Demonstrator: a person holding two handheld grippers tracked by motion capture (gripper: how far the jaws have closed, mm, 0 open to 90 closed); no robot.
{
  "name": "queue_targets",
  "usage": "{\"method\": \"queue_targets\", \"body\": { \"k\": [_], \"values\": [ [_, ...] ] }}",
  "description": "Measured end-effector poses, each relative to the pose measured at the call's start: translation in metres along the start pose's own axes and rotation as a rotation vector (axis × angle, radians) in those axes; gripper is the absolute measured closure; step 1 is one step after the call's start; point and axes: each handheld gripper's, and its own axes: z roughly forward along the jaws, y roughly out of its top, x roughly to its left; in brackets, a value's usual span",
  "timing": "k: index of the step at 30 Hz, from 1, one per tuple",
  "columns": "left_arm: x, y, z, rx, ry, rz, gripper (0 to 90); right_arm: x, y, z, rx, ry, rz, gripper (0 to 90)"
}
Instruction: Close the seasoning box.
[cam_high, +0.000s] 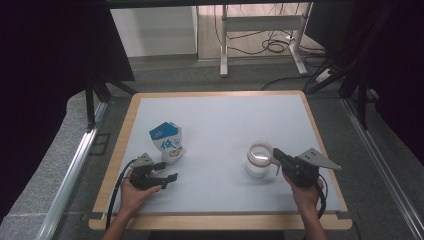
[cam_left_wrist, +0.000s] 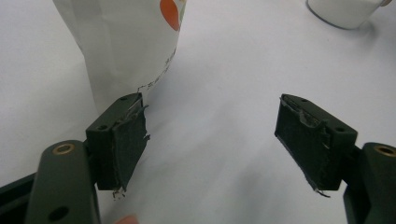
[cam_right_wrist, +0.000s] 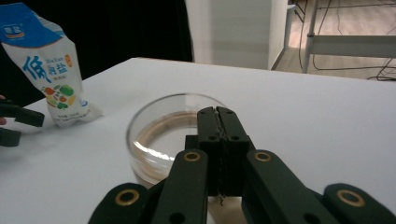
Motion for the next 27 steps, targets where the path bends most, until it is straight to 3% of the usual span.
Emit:
{"method": "queue_targets", "body": {
  "k": [5, 9, 14, 16, 20, 27],
  "values": [
    [-0.001, 0.0, 0.001, 0.005, -0.001, 0.002, 24.5, -0.018, -0.006, -0.008, 0.007, -0.031, 0.026, 80.7],
    [-0.001, 0.0, 0.001, 0.005, -0.002, 0.005, 24.4, -0.036, -0.016, -0.01, 0.055, -0.068, 0.036, 61.3],
    [-0.001, 0.0, 0.001, 0.005, 0.002, 0.008, 24.5, -0.051, -0.031, -0.01, 0.114, -0.087, 0.049, 48.3],
    [-0.001, 0.0, 0.001, 0.005, 0.003, 0.007, 24.5, -0.055, -0.037, -0.008, 0.152, -0.09, 0.031, 44.3],
    [-0.002, 0.0, 0.001, 0.004, 0.008, 0.005, 24.4, -0.059, -0.048, -0.006, 0.208, -0.103, 0.019, 41.5],
    [-0.001, 0.0, 0.002, 0.014, 0.022, -0.008, 24.3, -0.059, -0.051, -0.003, 0.226, -0.098, 0.006, 37.4]
  ]
}}
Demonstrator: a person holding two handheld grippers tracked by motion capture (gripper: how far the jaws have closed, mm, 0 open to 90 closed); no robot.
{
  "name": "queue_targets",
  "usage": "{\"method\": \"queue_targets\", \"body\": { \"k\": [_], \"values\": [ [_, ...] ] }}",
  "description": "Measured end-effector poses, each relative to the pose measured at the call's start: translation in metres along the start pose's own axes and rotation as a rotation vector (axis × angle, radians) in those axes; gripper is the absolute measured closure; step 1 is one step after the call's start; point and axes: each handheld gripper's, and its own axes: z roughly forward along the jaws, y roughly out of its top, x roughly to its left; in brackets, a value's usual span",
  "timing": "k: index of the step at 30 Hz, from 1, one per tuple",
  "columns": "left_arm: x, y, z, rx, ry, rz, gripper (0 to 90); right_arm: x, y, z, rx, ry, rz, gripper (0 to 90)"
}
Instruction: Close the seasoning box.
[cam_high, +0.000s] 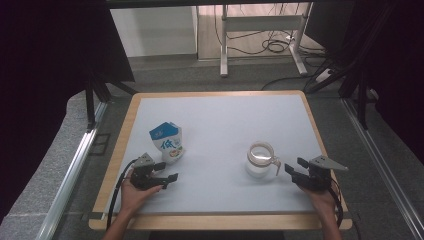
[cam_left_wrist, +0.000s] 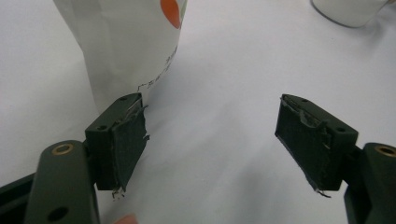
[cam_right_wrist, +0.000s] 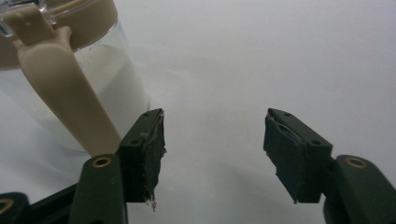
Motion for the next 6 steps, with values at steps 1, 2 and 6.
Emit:
{"method": "queue_targets", "body": {
  "k": [1, 2, 6],
  "values": [
    [0.0, 0.0001, 0.0003, 0.002, 0.004, -0.001, 24.1, 0.0, 0.0, 0.0001, 0.001, 0.001, 0.0, 36.9],
    [-0.0001, 0.0002, 0.0004, 0.004, 0.008, -0.001, 24.1, -0.0001, 0.0, 0.0001, 0.001, 0.0, 0.001, 36.5],
    [-0.001, 0.0006, 0.0012, 0.011, 0.022, 0.001, 23.7, 0.0005, 0.0005, 0.0013, 0.016, 0.006, -0.009, 32.8]
  ]
}}
